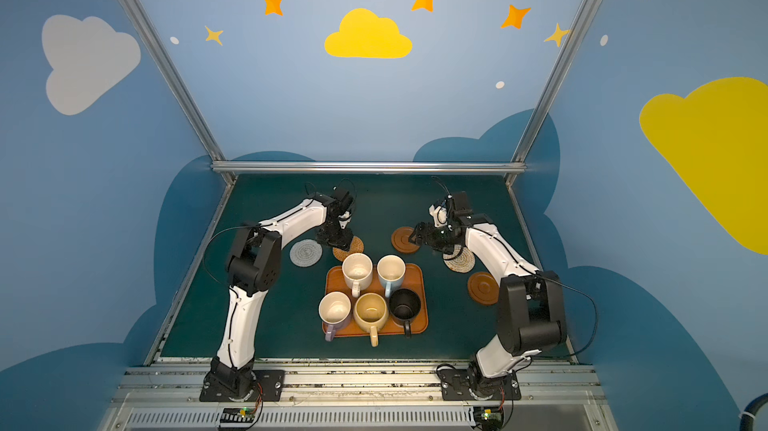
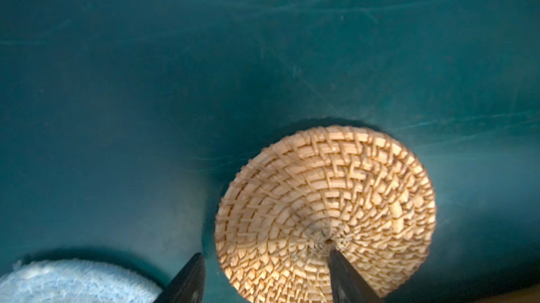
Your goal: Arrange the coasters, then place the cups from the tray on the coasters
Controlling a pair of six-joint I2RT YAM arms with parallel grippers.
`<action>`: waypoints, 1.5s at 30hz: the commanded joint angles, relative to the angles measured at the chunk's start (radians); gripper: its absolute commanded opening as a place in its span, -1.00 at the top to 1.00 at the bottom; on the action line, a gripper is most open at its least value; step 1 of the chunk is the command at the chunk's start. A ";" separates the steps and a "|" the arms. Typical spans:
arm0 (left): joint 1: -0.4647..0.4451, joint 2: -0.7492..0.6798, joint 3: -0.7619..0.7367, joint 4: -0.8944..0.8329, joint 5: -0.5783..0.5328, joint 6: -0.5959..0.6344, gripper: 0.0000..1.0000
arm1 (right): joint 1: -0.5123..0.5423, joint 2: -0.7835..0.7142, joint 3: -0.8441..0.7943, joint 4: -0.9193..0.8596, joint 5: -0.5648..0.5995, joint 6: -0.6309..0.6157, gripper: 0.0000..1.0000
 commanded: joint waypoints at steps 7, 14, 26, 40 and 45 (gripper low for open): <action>-0.013 0.073 0.062 -0.025 -0.105 -0.033 -0.31 | 0.003 0.109 0.144 -0.183 0.022 -0.001 -0.67; -0.010 0.084 0.083 -0.015 -0.116 -0.047 -0.27 | 0.004 0.160 0.184 -0.188 0.058 -0.010 -0.64; -0.012 0.067 0.098 0.019 -0.116 -0.089 -0.27 | 0.025 0.343 0.300 -0.225 0.170 -0.012 -0.53; 0.002 0.056 0.245 -0.079 -0.127 -0.142 -0.48 | 0.055 0.486 0.435 -0.274 0.232 -0.019 -0.42; 0.003 -0.007 0.194 -0.063 -0.126 -0.157 -0.48 | 0.061 0.528 0.478 -0.286 0.226 -0.024 -0.35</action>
